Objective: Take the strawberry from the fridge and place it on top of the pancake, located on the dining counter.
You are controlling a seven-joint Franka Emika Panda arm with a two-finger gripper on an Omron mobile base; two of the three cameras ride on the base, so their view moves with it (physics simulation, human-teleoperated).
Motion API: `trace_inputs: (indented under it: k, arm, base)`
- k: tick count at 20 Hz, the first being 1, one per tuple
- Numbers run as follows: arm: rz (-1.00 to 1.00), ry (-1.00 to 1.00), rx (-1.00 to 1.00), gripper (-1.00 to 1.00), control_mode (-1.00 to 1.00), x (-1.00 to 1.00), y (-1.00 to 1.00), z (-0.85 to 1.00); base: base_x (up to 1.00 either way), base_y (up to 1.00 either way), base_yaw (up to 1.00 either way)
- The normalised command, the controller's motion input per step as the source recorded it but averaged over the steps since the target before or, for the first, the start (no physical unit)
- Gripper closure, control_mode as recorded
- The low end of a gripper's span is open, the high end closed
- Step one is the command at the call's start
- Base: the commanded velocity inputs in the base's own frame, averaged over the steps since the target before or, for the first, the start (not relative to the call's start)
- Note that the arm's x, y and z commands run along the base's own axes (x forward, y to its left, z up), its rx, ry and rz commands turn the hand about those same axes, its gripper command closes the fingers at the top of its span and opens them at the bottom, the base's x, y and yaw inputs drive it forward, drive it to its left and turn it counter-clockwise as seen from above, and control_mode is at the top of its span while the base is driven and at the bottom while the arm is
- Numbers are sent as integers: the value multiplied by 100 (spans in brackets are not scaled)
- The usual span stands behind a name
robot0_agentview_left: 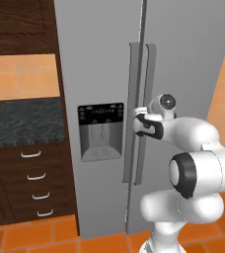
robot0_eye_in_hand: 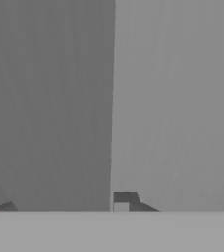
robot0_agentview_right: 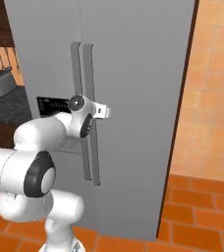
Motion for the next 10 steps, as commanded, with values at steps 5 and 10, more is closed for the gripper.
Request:
trace_inputs:
  k: [5,10]
  arm:
    - [0,-3,9,100,-100,-61,-100,0]
    - [0,-1,14,100,-100,-47,-100,0]
  base:
    - [0,0,0]
    - [0,0,0]
